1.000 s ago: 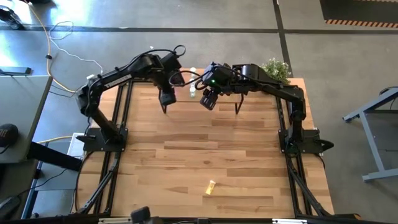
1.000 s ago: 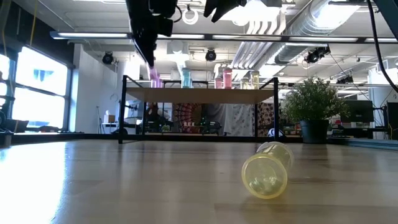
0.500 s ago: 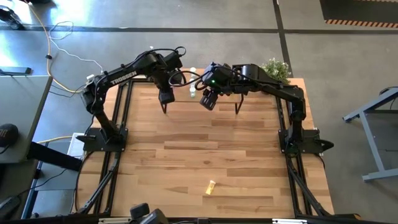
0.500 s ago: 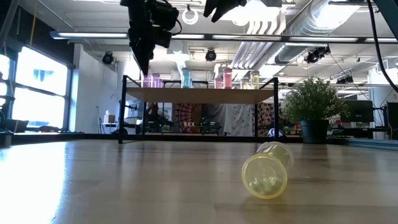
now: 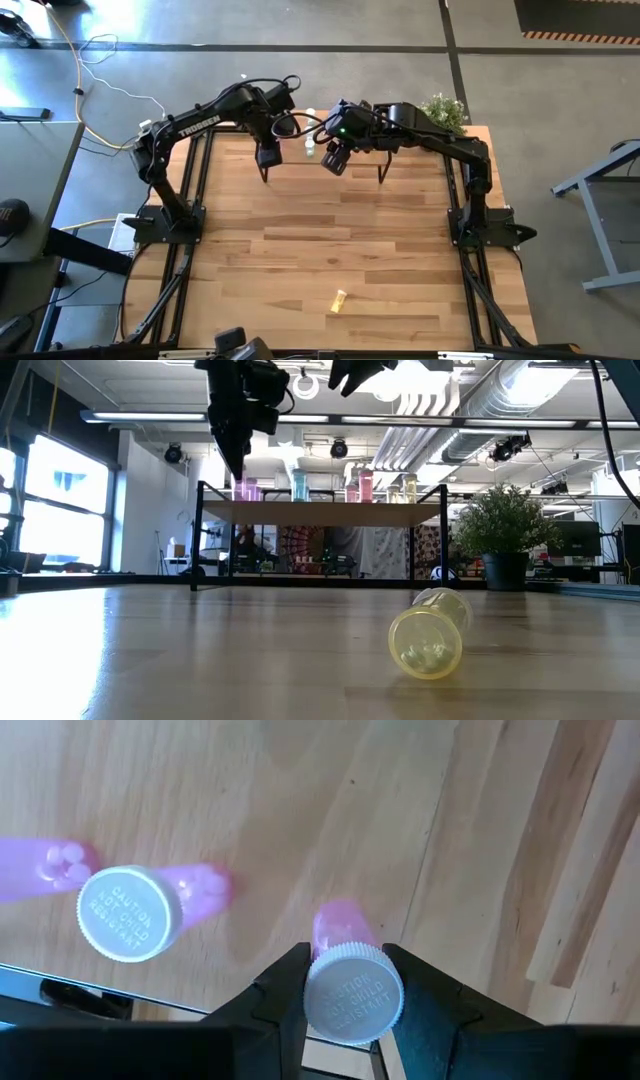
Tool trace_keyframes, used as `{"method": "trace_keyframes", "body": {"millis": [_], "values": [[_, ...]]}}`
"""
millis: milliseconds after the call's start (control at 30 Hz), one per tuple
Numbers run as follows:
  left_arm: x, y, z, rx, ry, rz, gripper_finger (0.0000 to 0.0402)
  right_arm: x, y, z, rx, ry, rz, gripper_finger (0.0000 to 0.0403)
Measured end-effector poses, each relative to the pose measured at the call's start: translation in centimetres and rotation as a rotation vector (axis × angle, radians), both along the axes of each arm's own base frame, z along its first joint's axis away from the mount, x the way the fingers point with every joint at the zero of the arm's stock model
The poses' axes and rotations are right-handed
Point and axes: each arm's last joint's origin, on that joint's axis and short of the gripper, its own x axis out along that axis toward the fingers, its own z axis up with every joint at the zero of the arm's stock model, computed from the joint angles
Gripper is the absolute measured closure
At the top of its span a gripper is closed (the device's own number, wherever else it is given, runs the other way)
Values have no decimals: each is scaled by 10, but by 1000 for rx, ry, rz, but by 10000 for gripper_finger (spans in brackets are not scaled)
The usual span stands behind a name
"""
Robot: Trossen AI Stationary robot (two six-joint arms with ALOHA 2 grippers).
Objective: Pick and place medicine bottles onto shelf by color
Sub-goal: Put the pink pill bottle on the shelf aligned with the other pink pill bottles
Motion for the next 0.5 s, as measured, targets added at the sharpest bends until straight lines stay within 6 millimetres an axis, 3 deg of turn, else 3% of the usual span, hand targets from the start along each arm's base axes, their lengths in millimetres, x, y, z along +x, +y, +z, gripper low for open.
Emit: {"method": "trace_keyframes", "body": {"millis": [500], "values": [[6, 3, -6, 9, 11, -4, 293, 0, 0, 0, 1, -3, -3, 205]]}}
